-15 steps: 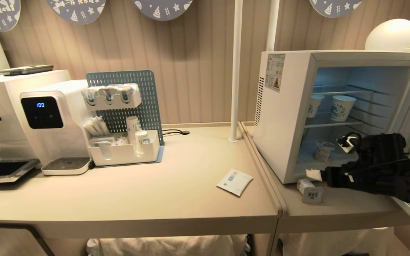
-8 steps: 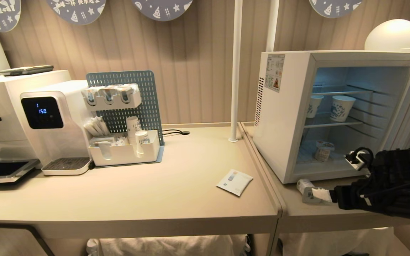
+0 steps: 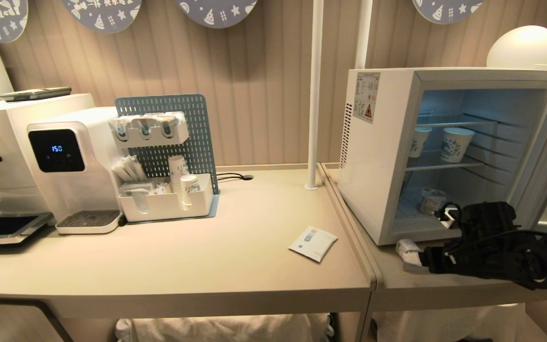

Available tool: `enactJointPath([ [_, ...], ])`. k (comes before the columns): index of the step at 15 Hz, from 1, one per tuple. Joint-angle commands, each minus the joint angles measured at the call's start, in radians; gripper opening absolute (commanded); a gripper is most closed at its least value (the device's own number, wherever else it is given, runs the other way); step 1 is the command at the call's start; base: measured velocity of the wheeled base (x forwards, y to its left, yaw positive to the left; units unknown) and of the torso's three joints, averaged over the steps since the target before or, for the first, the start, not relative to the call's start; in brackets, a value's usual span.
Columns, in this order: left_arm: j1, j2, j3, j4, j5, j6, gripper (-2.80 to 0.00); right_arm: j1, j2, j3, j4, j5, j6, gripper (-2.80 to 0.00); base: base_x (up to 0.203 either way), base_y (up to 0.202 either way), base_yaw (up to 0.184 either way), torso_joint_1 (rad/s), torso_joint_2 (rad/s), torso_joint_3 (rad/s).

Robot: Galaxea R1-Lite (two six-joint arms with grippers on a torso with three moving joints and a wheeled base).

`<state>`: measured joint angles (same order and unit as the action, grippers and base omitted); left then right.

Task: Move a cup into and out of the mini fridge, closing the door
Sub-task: Put the yoghurt in the freezer

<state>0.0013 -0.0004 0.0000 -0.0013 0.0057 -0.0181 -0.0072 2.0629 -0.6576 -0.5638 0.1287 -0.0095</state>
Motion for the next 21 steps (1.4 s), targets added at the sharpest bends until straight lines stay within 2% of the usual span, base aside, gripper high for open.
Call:
enactJointPath([
  [1, 0.000, 0.000, 0.003, 0.000, 0.000, 0.000, -2.80, -0.005, 0.101, -0.060, -0.004, -0.009, 0.000, 0.00, 0.000, 0.000, 0.000, 0.000, 0.00, 0.000],
  [6, 0.000, 0.000, 0.003, 0.000, 0.000, 0.000, -2.80, -0.027, 0.161, -0.148, 0.005, -0.012, 0.000, 0.00, 0.000, 0.000, 0.000, 0.000, 0.00, 0.000],
  [20, 0.000, 0.000, 0.002, 0.000, 0.000, 0.000, -2.80, -0.022, 0.198, -0.159, -0.007, -0.015, 0.003, 0.00, 0.000, 0.000, 0.000, 0.000, 0.00, 0.000],
  [21, 0.000, 0.000, 0.003, 0.000, 0.000, 0.000, -2.80, -0.023, 0.198, -0.163, -0.008, -0.014, 0.008, -2.80, 0.000, 0.000, 0.000, 0.000, 0.00, 0.000],
])
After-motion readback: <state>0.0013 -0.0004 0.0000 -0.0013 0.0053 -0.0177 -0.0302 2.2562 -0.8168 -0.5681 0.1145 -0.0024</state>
